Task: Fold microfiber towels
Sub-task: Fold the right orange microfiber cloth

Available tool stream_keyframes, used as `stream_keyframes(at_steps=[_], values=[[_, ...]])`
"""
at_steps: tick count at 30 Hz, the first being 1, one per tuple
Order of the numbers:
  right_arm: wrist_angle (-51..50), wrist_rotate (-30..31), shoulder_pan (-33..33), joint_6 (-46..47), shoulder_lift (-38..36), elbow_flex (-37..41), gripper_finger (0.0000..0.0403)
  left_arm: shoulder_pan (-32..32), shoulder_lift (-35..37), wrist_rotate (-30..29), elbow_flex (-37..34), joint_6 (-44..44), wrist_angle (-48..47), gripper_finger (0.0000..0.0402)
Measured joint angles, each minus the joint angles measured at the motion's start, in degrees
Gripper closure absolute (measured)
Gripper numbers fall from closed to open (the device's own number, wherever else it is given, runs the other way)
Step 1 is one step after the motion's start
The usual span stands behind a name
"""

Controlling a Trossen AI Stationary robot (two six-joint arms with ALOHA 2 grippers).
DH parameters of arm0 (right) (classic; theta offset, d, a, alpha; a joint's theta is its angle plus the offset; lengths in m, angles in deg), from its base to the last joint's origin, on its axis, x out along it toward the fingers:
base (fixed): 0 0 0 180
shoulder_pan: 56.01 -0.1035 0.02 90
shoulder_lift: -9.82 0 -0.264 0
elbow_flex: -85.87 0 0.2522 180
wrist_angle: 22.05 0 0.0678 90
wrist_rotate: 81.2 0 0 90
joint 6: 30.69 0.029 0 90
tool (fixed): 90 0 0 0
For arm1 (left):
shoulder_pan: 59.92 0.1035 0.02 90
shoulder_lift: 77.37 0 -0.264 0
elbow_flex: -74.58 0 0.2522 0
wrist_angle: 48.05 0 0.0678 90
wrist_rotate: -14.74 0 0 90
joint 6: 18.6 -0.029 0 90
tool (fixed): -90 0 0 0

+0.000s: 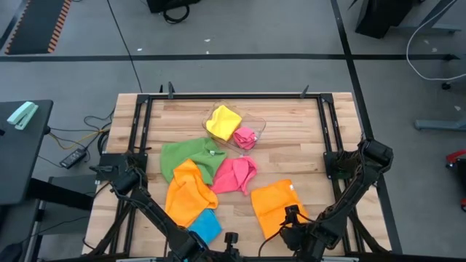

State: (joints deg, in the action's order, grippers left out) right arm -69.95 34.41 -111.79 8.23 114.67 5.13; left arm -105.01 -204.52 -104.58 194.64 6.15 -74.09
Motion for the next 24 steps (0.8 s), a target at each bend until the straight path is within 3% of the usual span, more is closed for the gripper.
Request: stream_keyframes(at_steps=[10, 16, 24], values=[[-3.5, 2.9, 0.0, -3.1, 9.0, -3.6, 0.0134, 0.6, 0.0, 0.0, 0.0, 0.0, 0.0, 0.0367], [-13.5, 4.4, 0.0, -2.4, 11.6, -7.9, 0.0134, 0.6, 0.0, 0.0, 0.0, 0.0, 0.0, 0.0361], [-13.7, 4.8, -0.4, -3.1, 13.5, -8.1, 0.0134, 0.4, 0.0, 0.0, 0.0, 0.1, 0.0, 0.0363]])
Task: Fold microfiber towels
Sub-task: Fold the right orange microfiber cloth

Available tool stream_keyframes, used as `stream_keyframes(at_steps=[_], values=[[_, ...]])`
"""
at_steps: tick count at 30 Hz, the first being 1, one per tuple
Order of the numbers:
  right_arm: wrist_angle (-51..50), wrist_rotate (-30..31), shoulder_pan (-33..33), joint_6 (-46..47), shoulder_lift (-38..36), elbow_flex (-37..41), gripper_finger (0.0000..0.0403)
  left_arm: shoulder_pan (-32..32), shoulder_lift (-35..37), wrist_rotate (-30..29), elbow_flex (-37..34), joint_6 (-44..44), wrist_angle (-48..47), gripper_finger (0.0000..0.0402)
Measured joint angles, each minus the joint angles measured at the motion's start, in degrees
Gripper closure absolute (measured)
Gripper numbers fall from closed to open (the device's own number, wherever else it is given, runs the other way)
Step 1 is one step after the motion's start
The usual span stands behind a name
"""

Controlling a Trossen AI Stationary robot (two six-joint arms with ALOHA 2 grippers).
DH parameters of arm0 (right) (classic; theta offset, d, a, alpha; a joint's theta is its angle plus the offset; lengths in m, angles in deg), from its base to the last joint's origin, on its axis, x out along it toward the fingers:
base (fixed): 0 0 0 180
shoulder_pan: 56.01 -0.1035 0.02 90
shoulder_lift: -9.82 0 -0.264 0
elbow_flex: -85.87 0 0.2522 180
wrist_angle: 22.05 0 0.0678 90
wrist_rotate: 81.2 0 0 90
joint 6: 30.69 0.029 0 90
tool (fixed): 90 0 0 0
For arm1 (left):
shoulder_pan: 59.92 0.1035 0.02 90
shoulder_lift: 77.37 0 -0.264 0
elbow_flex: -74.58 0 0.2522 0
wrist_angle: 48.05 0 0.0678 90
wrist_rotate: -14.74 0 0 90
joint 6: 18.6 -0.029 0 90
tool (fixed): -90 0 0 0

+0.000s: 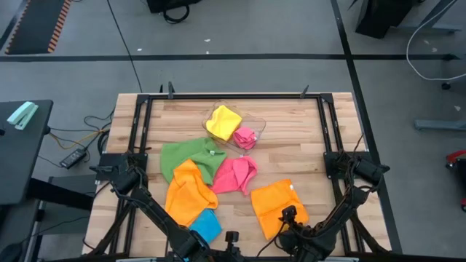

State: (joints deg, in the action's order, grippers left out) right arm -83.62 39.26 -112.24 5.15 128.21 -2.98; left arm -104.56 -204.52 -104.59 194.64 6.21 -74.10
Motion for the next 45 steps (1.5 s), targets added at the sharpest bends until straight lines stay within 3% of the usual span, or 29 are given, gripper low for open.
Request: stream_keyframes(at_steps=[12, 36, 45], values=[[-0.3, 0.1, 1.1, -4.2, -0.8, 0.3, 0.0144, 0.0, 0.0, 0.0, 0.0, 0.0, 0.0, 0.036], [1.3, -6.8, 3.8, -6.5, -0.7, 0.5, 0.0349, 0.0, 0.0, 0.0, 0.0, 0.0, 0.0, 0.0364], [0.5, -10.1, 3.8, -6.5, -0.7, -0.6, 0.0361, 0.0, 0.0, 0.0, 0.0, 0.0, 0.0, 0.0361]])
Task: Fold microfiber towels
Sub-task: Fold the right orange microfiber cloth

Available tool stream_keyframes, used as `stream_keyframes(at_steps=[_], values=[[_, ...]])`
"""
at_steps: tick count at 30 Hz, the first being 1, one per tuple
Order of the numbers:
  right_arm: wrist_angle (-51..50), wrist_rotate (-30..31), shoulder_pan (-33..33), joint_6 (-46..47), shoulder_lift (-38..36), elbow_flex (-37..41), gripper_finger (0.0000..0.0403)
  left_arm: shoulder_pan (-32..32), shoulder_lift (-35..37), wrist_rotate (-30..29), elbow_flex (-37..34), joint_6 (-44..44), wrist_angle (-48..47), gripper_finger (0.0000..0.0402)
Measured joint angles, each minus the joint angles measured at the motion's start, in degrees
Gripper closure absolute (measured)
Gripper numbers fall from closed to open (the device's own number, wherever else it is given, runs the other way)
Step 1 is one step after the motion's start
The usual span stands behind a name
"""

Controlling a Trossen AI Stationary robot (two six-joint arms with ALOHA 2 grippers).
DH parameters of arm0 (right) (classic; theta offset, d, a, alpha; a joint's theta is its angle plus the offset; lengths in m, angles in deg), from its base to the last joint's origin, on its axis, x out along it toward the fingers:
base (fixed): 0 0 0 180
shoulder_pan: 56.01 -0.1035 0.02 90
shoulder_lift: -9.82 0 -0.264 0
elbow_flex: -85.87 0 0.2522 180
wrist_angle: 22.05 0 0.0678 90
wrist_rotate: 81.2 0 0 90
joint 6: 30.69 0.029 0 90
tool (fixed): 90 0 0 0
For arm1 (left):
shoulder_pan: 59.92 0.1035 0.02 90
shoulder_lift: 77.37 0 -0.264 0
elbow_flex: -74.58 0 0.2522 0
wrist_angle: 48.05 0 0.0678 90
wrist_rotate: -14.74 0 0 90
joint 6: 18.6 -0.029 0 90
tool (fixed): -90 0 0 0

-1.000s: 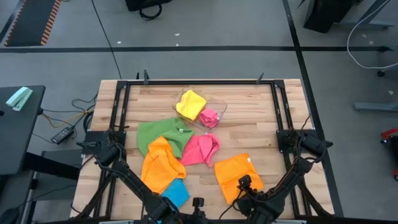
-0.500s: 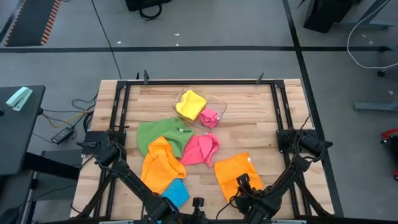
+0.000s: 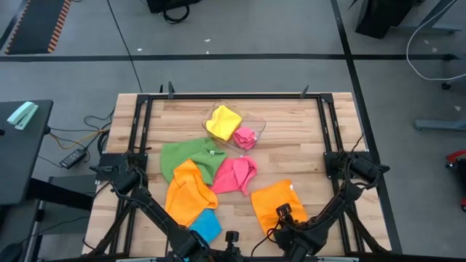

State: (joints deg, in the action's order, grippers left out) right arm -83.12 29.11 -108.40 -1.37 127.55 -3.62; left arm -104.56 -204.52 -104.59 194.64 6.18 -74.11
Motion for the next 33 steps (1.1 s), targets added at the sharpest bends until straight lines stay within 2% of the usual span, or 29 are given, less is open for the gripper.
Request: stream_keyframes(at_steps=[2, 10, 26, 29, 33], values=[[-0.5, -2.0, 0.1, 0.0, 0.0, -1.1, 0.0361, 0.0, 0.0, 0.0, 0.0, 0.0, 0.0, 0.0363], [0.3, -16.4, -0.7, 4.2, -2.3, -4.9, 0.0361, 0.0, 0.0, 0.0, 0.0, 0.0, 0.0, 0.0364], [0.4, -37.4, -0.5, 5.8, -2.5, -8.2, 0.0361, 0.0, 0.0, 0.0, 0.0, 0.0, 0.0, 0.0366], [0.7, -40.9, 0.1, 6.6, -2.5, -8.2, 0.0361, 0.0, 0.0, 0.0, 0.0, 0.0, 0.0, 0.0362], [0.8, -41.9, 0.9, 6.1, -2.5, -8.2, 0.0361, 0.0, 0.0, 0.0, 0.0, 0.1, 0.0, 0.0359]])
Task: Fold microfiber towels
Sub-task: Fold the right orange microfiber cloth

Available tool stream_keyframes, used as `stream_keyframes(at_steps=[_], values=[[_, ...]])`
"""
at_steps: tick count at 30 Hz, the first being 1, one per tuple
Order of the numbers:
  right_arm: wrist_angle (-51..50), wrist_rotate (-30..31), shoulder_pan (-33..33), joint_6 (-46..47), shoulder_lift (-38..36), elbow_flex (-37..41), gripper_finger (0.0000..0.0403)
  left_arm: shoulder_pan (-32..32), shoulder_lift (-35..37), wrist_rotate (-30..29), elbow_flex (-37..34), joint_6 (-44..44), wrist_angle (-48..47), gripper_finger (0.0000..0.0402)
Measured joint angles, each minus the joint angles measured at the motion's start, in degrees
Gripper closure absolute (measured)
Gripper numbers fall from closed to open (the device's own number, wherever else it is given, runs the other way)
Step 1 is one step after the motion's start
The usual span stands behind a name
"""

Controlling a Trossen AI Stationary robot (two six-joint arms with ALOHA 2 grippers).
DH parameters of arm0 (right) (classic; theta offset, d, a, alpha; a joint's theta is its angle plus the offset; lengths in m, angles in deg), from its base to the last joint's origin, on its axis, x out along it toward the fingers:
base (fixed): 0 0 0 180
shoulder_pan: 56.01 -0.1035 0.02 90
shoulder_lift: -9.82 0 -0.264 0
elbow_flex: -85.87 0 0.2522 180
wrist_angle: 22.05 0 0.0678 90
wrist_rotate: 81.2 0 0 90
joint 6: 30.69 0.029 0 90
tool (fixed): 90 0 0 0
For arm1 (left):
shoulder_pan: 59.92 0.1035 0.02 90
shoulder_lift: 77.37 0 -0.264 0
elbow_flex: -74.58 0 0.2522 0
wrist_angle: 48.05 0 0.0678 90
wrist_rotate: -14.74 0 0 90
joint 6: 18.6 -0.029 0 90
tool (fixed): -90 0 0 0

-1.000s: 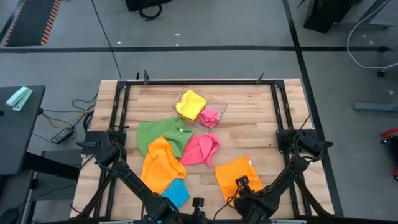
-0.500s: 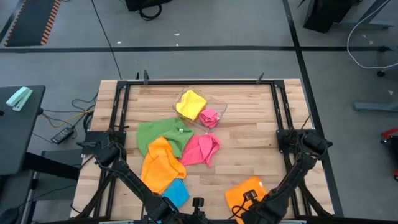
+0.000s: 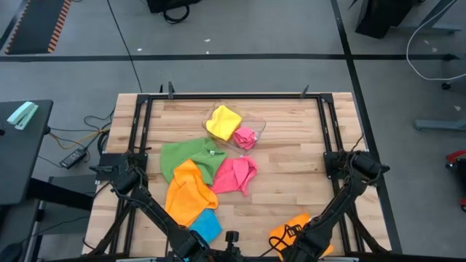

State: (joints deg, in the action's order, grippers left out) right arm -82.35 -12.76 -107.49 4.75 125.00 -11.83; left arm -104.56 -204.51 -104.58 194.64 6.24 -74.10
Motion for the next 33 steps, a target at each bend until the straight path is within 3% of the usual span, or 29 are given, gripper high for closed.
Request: stream_keyframes(at_steps=[7, 20, 26, 33], values=[[0.0, -0.2, 1.8, -4.1, 0.0, 0.0, 0.0361, 0.0, 0.0, 0.0, 0.0, 0.0, 0.0, 0.0362], [6.1, -6.4, 5.4, -6.0, -0.1, 1.3, 0.0361, 0.0, 0.0, 0.0, 0.0, 0.0, 0.0, 0.0361], [12.3, -11.3, 5.0, -3.1, -0.1, 4.4, 0.0361, 0.0, 0.0, 0.0, 0.0, 0.0, 0.0, 0.0356], [15.7, -12.8, 4.2, -2.5, -0.1, 4.2, 0.0361, 0.0, 0.0, 0.0, 0.0, 0.0, 0.0, 0.0362]])
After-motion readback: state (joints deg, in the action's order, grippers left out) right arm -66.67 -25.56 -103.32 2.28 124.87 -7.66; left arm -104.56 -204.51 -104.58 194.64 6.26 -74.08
